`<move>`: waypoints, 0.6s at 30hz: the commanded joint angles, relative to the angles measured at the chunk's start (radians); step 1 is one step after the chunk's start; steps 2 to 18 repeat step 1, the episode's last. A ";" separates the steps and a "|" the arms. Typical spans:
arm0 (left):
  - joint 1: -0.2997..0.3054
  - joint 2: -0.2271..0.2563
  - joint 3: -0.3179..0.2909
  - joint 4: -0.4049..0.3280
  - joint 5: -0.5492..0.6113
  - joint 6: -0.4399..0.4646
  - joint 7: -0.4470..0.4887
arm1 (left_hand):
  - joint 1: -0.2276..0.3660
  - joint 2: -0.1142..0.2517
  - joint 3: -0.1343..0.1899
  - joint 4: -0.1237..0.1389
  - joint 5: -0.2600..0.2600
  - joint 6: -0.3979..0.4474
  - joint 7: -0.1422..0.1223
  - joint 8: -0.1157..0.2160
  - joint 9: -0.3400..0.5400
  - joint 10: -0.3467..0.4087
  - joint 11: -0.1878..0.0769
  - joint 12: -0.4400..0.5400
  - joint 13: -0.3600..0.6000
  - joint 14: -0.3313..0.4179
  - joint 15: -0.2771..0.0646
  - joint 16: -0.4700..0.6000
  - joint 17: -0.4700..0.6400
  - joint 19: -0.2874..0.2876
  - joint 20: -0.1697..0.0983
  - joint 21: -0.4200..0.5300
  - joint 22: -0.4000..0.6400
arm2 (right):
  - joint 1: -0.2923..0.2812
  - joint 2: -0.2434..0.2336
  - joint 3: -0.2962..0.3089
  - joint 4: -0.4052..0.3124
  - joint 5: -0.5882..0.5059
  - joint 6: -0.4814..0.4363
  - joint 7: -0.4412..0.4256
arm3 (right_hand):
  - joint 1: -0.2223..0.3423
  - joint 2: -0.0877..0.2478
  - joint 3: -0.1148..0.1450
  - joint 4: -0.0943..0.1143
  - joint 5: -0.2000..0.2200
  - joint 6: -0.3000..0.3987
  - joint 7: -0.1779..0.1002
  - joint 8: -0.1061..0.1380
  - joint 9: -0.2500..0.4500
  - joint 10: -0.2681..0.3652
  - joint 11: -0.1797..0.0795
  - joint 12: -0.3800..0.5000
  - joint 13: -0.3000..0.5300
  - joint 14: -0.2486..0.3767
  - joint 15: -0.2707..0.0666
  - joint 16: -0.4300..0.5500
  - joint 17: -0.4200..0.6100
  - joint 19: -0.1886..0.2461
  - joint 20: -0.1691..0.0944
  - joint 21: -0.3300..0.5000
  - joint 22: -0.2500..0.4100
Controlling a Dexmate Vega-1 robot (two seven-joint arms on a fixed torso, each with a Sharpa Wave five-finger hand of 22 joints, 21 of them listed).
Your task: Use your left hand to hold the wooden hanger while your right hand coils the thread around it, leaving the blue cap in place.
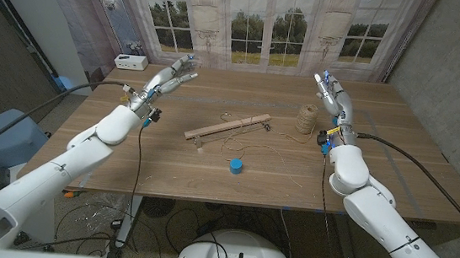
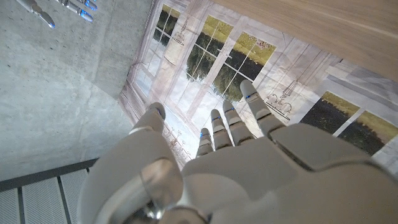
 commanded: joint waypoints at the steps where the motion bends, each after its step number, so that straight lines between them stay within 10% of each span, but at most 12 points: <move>1: 0.097 0.016 -0.060 -0.189 -0.042 0.177 0.087 | -0.002 0.011 0.004 0.001 0.002 -0.008 0.000 0.008 0.003 0.000 0.004 0.004 0.000 0.004 0.007 0.001 -0.001 0.010 0.000 -0.003 0.003 | 0.023 0.051 -0.040 0.141 -0.058 0.271 0.072 | -0.002 0.005 -0.001 -0.003 0.000 0.008 0.003 0.003 0.003 0.014 0.004 0.011 0.002 0.014 0.006 0.007 -0.002 0.014 -0.001 -0.003 0.003; 18: 0.097 0.016 -0.060 -0.189 -0.042 0.177 0.087 | -0.002 0.011 0.004 0.001 0.002 -0.008 0.000 0.008 0.003 0.000 0.004 0.004 0.000 0.004 0.007 0.001 -0.001 0.010 0.000 -0.003 0.003 | 0.023 0.051 -0.040 0.141 -0.058 0.271 0.072 | -0.002 0.005 -0.001 -0.003 0.000 0.008 0.003 0.003 0.003 0.014 0.004 0.011 0.002 0.014 0.006 0.007 -0.002 0.014 -0.001 -0.003 0.003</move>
